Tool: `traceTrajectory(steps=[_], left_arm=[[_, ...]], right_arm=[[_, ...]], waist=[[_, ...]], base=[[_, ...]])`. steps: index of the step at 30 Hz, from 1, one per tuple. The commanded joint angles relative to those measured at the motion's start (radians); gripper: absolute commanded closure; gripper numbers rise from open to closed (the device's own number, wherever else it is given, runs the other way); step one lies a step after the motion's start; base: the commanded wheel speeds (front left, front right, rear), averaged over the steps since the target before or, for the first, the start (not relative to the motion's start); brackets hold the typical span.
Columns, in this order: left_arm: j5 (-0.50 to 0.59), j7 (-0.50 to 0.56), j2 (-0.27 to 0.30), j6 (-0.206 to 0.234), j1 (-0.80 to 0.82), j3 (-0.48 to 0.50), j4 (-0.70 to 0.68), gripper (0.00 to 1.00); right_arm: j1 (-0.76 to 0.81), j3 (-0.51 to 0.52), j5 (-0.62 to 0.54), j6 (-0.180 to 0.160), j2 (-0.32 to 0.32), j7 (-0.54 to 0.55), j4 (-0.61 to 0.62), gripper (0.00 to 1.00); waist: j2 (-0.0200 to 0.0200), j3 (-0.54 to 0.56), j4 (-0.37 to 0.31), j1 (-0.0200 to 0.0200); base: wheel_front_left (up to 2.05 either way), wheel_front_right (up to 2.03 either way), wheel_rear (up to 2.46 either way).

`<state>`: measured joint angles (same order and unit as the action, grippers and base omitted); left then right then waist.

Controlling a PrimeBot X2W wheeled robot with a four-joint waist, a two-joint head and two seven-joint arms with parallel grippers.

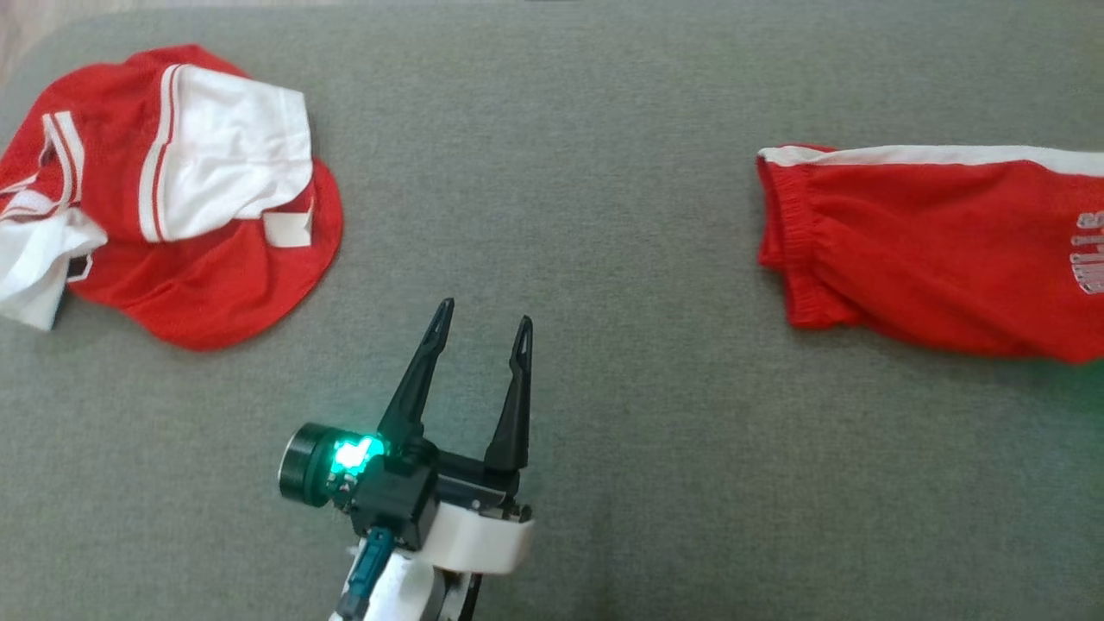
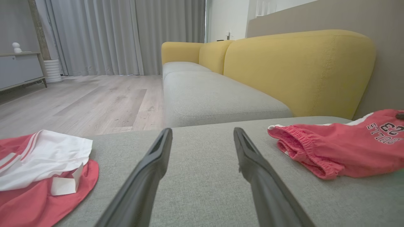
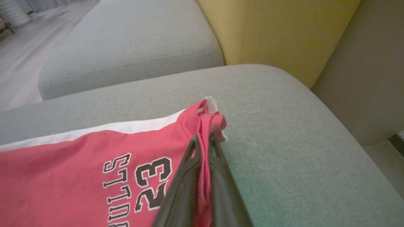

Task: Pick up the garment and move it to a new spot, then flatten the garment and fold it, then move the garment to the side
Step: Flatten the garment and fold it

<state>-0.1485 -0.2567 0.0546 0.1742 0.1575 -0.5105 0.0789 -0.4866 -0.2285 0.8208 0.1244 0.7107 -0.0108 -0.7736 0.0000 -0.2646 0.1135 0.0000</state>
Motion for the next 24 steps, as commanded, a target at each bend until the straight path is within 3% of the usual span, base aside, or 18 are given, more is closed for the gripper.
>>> traceTrajectory(steps=[1,9,14,19,20,21,24], left_arm=[[0.010,-0.005,0.004,-0.005,0.012,0.038,-0.024,0.00],[0.013,-0.005,0.000,-0.029,-0.010,0.038,0.006,0.00],[0.010,-0.005,-0.002,-0.039,-0.027,0.035,0.017,0.00],[0.002,-0.005,-0.003,-0.046,-0.027,0.033,0.024,0.00],[-0.001,-0.005,-0.004,-0.047,-0.026,0.032,0.025,0.00],[-0.004,-0.005,-0.004,-0.047,-0.025,0.031,0.026,0.00],[-0.022,-0.005,-0.004,-0.040,-0.024,0.029,0.023,0.00]], right_arm=[[-0.023,-0.004,-0.007,0.006,0.031,-0.018,0.036,1.00],[-0.036,-0.077,-0.037,0.006,-0.030,-0.061,0.273,1.00],[-0.026,-0.161,-0.059,0.006,-0.088,-0.001,0.437,1.00],[-0.012,-0.251,-0.083,0.006,-0.183,0.068,0.487,0.99],[-0.008,-0.265,-0.086,0.006,-0.202,0.074,0.482,0.64],[-0.005,-0.276,-0.090,0.006,-0.220,0.074,0.476,0.00],[0.007,-0.285,-0.092,0.006,-0.260,0.047,0.470,0.00]], waist=[[0.0000,0.007,-0.005,0.0000],[0.0000,0.053,0.002,0.0000],[0.0000,0.071,0.015,0.0000],[0.0000,0.076,0.034,0.0000],[0.0000,0.077,0.038,0.0000],[0.0000,0.077,0.041,0.0000],[0.0000,0.083,0.048,0.0000]], base=[[0.00,0.00,0.00],[0.00,0.00,0.00],[0.00,0.00,0.00],[0.00,0.00,0.00],[0.00,0.00,0.00],[0.00,0.00,0.00],[0.00,0.00,0.00]])
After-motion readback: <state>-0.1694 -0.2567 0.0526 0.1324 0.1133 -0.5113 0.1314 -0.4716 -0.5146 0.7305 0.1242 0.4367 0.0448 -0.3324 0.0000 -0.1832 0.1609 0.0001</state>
